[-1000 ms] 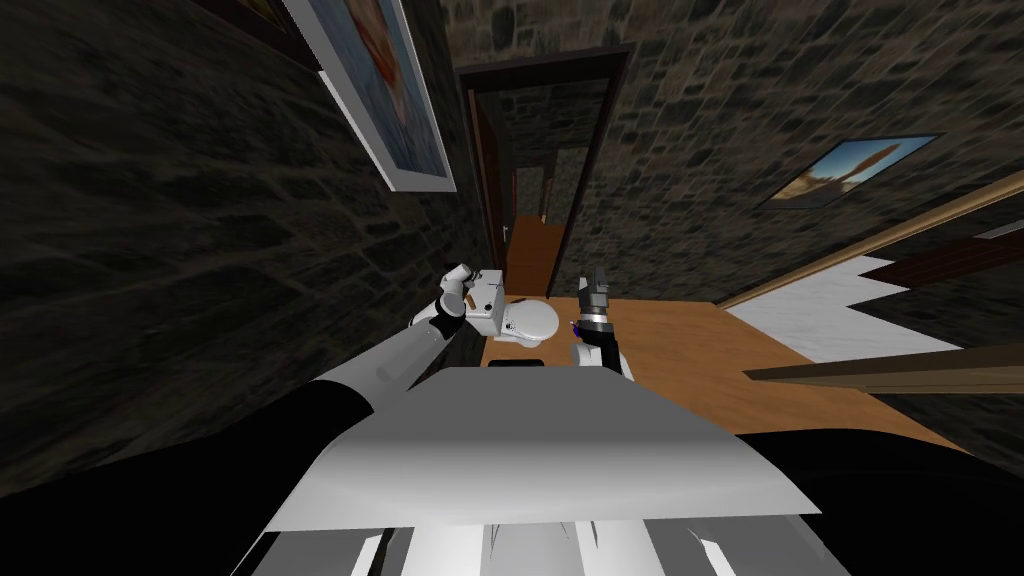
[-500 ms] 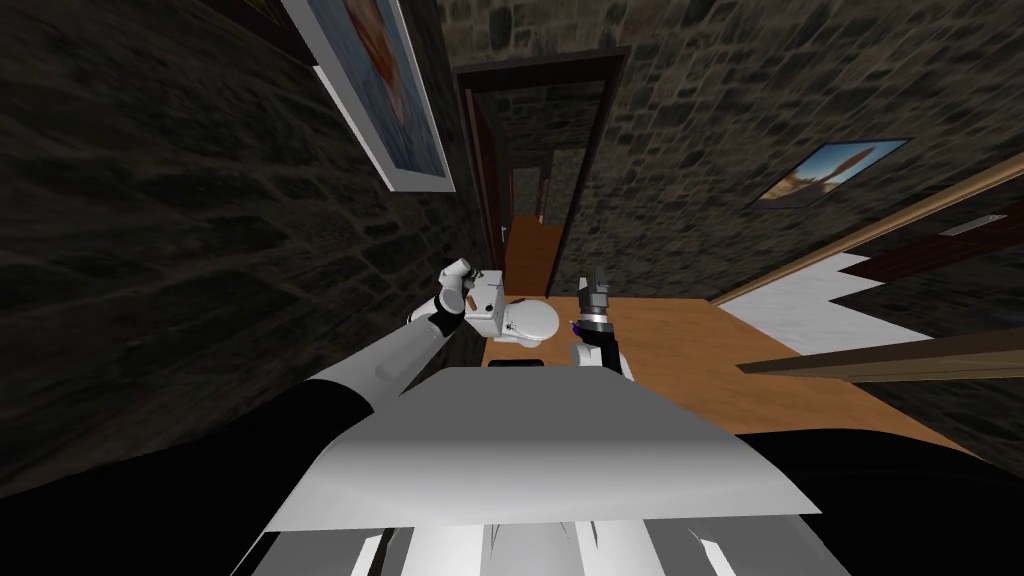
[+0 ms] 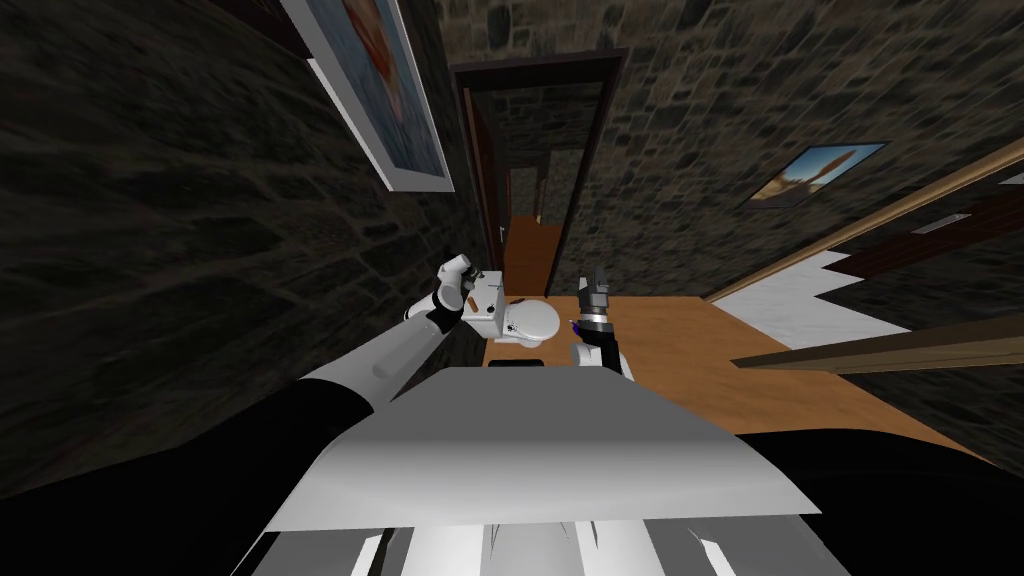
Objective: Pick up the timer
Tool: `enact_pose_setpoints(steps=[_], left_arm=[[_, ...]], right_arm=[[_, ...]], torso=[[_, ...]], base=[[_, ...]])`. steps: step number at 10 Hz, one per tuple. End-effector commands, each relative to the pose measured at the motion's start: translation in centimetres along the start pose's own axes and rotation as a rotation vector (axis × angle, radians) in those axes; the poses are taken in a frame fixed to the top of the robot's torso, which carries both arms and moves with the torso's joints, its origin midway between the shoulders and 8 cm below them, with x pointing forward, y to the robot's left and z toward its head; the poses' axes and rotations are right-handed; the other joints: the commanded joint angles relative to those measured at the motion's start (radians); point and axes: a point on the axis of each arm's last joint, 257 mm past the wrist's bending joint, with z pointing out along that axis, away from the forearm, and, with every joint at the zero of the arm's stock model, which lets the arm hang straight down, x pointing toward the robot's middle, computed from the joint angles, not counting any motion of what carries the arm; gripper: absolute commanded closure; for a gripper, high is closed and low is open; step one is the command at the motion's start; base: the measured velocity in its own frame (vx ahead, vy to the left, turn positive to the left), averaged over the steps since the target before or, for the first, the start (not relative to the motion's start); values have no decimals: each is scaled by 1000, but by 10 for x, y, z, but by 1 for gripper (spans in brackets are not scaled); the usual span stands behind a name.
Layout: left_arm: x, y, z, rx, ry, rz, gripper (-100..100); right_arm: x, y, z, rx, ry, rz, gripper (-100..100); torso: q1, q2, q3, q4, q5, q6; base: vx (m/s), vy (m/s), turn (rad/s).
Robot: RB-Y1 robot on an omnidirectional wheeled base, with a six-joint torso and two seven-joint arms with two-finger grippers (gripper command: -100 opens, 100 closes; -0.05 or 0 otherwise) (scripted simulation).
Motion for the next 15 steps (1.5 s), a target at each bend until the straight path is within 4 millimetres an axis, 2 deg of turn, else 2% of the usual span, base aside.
enact_pose_setpoints(steps=[1, 9, 15], left_arm=[[1, 3, -2, -19, -8, 23, -100], [-5, 28, -16, -178, -87, 230, -100], [-27, 49, -31, -317, -172, 380, -100]], right_arm=[[0, 0, 0, 0, 0, 0, 0], [0, 0, 0, 0, 0, 0, 0], [0, 0, 0, 0, 0, 0, 0]], torso=[[0, 0, 0, 0, 0, 0], [1, -1, -1, 0, 0, 0], [0, -2, -1, -1, 0, 0]], base=[[12, 28, -25], [24, 37, -42], [37, 35, -38]])
